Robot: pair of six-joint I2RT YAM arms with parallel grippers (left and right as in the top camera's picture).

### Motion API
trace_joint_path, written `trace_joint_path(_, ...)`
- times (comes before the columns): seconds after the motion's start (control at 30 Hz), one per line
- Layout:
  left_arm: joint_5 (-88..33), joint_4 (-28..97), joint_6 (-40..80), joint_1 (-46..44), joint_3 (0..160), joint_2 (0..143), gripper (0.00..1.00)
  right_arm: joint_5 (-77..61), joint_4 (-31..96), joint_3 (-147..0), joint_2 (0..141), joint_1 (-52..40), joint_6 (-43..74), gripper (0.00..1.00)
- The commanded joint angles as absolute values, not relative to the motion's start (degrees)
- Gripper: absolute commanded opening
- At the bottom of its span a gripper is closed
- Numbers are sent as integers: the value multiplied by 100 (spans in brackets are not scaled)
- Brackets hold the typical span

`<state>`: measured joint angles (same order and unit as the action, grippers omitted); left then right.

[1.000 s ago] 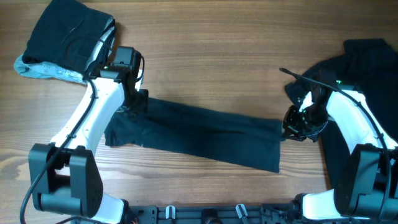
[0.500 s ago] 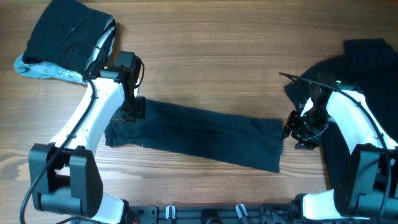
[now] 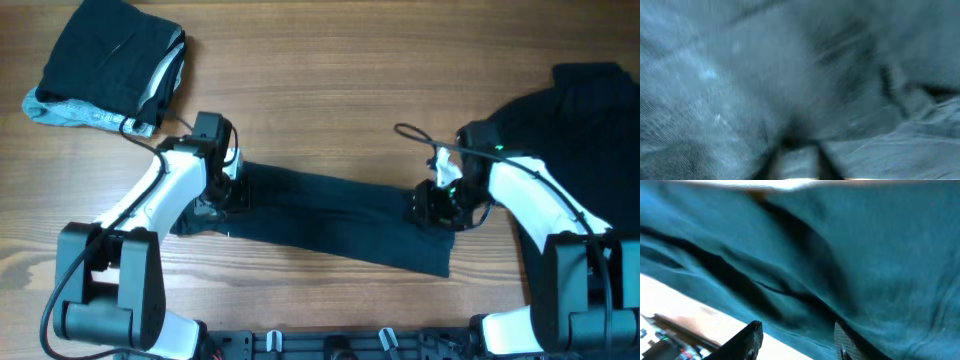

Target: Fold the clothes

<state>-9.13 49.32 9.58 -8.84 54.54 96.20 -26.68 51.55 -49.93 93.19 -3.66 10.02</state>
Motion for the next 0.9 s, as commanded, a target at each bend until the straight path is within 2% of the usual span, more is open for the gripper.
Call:
trace_joint_path(0.0,-978,4890,1081,-829,5433,9577,4,-2309,5030,-4871,9247,-445,1372,50)
trace_joint_path(0.27,-956,5618,1249,128,6003,9111,4,-2307,4904,-4737,9247,-445,1402,50)
trace_joint_path(0.33,-908,5712,1249,226,6003,8993,32,-2307,4904,-4733,9247,-445,1393,50)
trace_joint_path(0.4,-624,5771,1251,301,6001,9017,42,-2307,4906,-4733,9247,-445,1393,50)
trace_joint_path(0.5,-598,5752,1413,314,5996,9172,41,-2305,4908,-4733,9247,-445,1393,51)
trace_joint_path(0.53,-613,5767,1424,311,5990,9207,38,-2307,4910,-4733,9247,-445,1393,51)
trace_joint_path(0.57,-615,5793,1424,311,5990,9212,30,-2307,4910,-4733,9247,-445,1391,51)
trace_joint_path(0.63,-615,5800,1420,311,5990,9212,27,-2333,4886,-4733,9247,-445,1269,49)
trace_joint_path(0.67,-613,5795,1420,311,5990,9212,35,-3177,4648,-4731,9247,-445,554,51)
trace_joint_path(0.7,-615,5798,1420,311,5990,9212,44,-3354,4534,-4731,9247,-451,467,54)
trace_joint_path(0.73,-615,5798,1420,311,5990,9212,44,-3317,4501,-4731,9247,-467,469,53)
trace_joint_path(0.8,-615,5793,1417,311,5990,9212,32,-3288,4571,-4696,9247,-499,471,45)
trace_joint_path(0.83,-615,5800,1420,311,5990,9212,15,-3249,4622,-4630,9247,-532,523,35)
trace_joint_path(0.87,-613,5811,1417,311,5990,9212,5,-3153,4676,-4604,9247,-530,781,25)
